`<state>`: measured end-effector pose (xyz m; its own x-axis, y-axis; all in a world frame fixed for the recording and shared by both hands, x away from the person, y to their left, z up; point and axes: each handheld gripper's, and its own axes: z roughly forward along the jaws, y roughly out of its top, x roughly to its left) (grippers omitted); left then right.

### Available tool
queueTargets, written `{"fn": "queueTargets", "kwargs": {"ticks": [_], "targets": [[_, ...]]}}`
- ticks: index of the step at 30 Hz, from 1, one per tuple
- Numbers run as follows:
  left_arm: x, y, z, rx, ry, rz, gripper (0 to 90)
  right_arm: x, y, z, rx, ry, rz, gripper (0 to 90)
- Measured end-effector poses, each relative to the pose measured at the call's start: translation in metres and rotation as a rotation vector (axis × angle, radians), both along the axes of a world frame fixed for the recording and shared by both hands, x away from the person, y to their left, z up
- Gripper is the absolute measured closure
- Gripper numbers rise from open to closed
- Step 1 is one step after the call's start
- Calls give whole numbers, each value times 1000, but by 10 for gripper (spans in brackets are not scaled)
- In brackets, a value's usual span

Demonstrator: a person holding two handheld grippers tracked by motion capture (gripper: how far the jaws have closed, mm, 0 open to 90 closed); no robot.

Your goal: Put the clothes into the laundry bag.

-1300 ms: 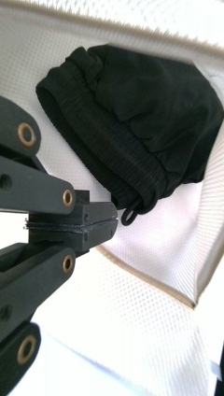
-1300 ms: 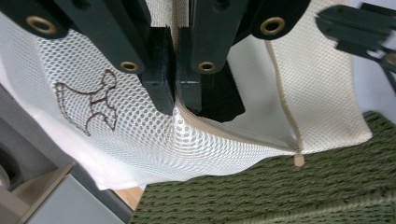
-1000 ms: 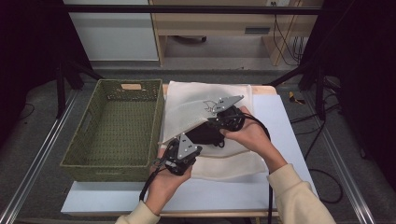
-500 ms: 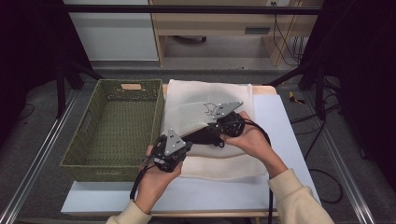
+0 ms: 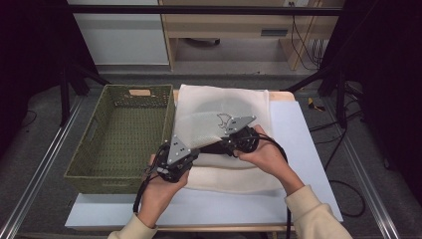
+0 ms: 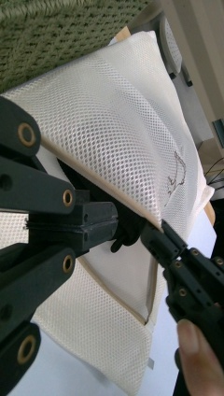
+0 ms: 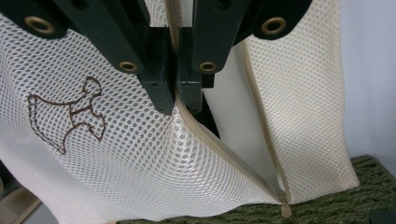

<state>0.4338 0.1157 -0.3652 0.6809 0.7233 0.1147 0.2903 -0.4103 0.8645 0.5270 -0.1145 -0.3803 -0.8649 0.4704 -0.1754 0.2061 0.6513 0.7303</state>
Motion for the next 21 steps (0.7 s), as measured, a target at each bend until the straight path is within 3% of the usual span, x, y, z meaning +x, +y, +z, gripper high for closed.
{"fn": "queueTargets", "kwargs": {"ticks": [8, 21], "targets": [[1, 7, 1, -9, 0, 12, 899, -4, 1, -16, -31, 6, 2, 860], [6, 21, 3, -37, 5, 48, 900, -9, 12, -51, -140, 5, 12, 843]]}}
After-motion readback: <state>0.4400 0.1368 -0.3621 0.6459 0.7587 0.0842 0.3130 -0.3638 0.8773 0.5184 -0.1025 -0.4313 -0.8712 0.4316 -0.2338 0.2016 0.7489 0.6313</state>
